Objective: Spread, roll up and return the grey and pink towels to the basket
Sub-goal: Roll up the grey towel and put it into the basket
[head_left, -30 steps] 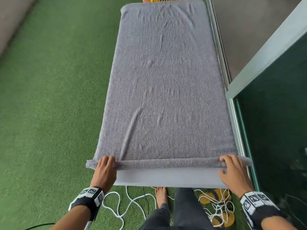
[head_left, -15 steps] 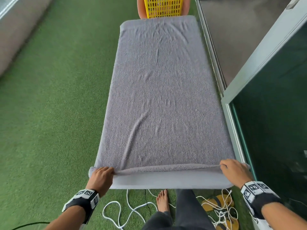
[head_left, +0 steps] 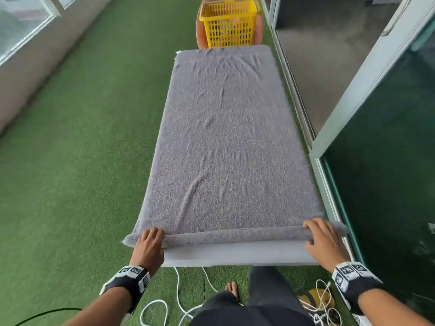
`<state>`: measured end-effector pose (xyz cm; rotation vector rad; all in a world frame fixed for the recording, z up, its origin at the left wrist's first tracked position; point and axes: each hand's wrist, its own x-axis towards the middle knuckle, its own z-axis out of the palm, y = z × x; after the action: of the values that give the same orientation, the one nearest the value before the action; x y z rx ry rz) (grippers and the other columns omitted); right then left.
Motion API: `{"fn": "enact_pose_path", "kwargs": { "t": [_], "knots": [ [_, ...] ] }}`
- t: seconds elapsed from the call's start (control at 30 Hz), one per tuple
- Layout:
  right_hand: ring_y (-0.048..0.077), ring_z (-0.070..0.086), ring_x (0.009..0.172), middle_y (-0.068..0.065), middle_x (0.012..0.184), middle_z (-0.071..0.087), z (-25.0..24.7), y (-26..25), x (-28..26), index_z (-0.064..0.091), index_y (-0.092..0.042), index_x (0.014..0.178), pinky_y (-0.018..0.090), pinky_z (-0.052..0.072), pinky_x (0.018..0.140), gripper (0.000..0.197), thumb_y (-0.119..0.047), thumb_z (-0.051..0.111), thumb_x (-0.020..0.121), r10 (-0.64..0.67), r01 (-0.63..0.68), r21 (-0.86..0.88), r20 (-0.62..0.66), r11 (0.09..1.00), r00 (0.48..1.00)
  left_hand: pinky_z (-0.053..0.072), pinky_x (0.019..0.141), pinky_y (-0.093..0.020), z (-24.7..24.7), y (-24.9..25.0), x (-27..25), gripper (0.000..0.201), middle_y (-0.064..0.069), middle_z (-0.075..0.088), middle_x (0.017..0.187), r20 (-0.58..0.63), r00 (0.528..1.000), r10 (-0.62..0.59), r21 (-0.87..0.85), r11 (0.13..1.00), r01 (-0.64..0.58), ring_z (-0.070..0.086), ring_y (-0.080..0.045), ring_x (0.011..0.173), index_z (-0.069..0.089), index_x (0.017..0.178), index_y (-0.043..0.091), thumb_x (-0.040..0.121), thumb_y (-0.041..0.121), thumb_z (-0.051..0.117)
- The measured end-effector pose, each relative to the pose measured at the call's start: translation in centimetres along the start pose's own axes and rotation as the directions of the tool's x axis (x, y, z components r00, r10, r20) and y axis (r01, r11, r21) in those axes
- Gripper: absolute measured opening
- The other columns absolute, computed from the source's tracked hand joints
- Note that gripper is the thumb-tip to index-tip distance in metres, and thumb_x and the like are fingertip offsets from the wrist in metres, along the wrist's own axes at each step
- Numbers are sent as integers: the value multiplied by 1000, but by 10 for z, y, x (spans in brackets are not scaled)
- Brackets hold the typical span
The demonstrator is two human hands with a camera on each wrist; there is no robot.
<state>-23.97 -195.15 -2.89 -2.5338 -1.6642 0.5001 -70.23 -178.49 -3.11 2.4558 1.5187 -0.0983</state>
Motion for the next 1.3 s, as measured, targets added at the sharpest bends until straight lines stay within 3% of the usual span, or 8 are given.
{"fn": "enact_pose_path", "kwargs": {
  "t": [0.27, 0.4, 0.53, 0.63, 0.83, 1.1, 1.23, 1.3],
  "knots": [
    [19, 56, 100, -3, 109, 68, -16, -1, 3, 71, -22, 109, 37, 44, 90, 29, -14, 61, 84, 28, -28, -14, 1, 1000, 1000, 57, 58, -35, -8, -1, -14, 66, -11, 72, 85, 36, 998, 46, -13, 999, -46, 71, -27, 73, 67, 99, 2, 37, -1, 91],
    [12, 52, 103, -15, 109, 65, -24, -6, -3, 68, -36, 105, 35, 29, 90, 22, -29, 55, 89, 41, -31, -162, 63, 986, 997, 56, 52, -35, -8, -7, -11, 46, -8, 68, 73, 27, 999, 18, -18, 1000, -17, 67, -28, 64, 68, 84, 9, 47, -17, 76],
    [12, 51, 88, -15, 81, 61, -27, -9, -1, 58, -27, 75, 36, 29, 86, 24, -28, 44, 95, 76, -44, -210, 147, 977, 986, 47, 52, -35, -25, 7, -6, 12, -4, 62, 60, 50, 998, 30, 18, 999, -31, 61, -30, 54, 61, 62, 12, 67, 1, 59],
    [15, 54, 80, -13, 92, 63, -25, -5, 3, 56, -29, 95, 37, 35, 88, 12, -21, 47, 96, 84, -75, -91, 97, 993, 992, 36, 60, -33, -31, 8, 6, 11, -10, 66, 76, 81, 994, -71, 1, 997, 72, 62, -32, 66, 64, 79, 8, 79, -1, 58],
    [19, 45, 70, -5, 77, 44, -9, -15, 1, 45, -23, 72, 32, 35, 59, 38, 7, 68, 69, -61, 62, 8, -67, 998, 996, 40, 53, -35, -14, 4, 21, 40, -10, 52, 80, -20, 1000, -15, -2, 1000, 15, 49, -28, 65, 50, 87, 10, 54, -11, 57],
    [28, 63, 95, 4, 101, 68, -4, -16, 17, 68, -13, 100, 46, 53, 84, 34, 4, 70, 71, 15, -14, 77, -6, 997, 1000, 50, 69, -39, -1, -10, 16, 38, -6, 60, 89, -8, 996, 87, -79, 993, -88, 53, -27, 78, 57, 98, 12, 62, 1, 59],
    [18, 56, 85, -7, 94, 69, -16, -17, 35, 66, -28, 89, 39, 34, 87, 15, -18, 54, 89, 0, 3, -52, 57, 999, 998, 46, 62, -33, -14, -12, 34, 22, -2, 63, 69, 31, 996, 85, -49, 995, -84, 60, -26, 62, 57, 76, 16, 76, 20, 36],
    [17, 52, 79, -8, 91, 70, -22, -21, 45, 57, -29, 86, 38, 30, 85, 18, -25, 42, 95, 39, -28, -87, 120, 996, 992, 44, 59, -33, -17, -12, 49, 26, -5, 62, 75, 46, 998, 34, -94, 995, -29, 59, -28, 63, 57, 86, 14, 80, 20, 32]
  ]
}}
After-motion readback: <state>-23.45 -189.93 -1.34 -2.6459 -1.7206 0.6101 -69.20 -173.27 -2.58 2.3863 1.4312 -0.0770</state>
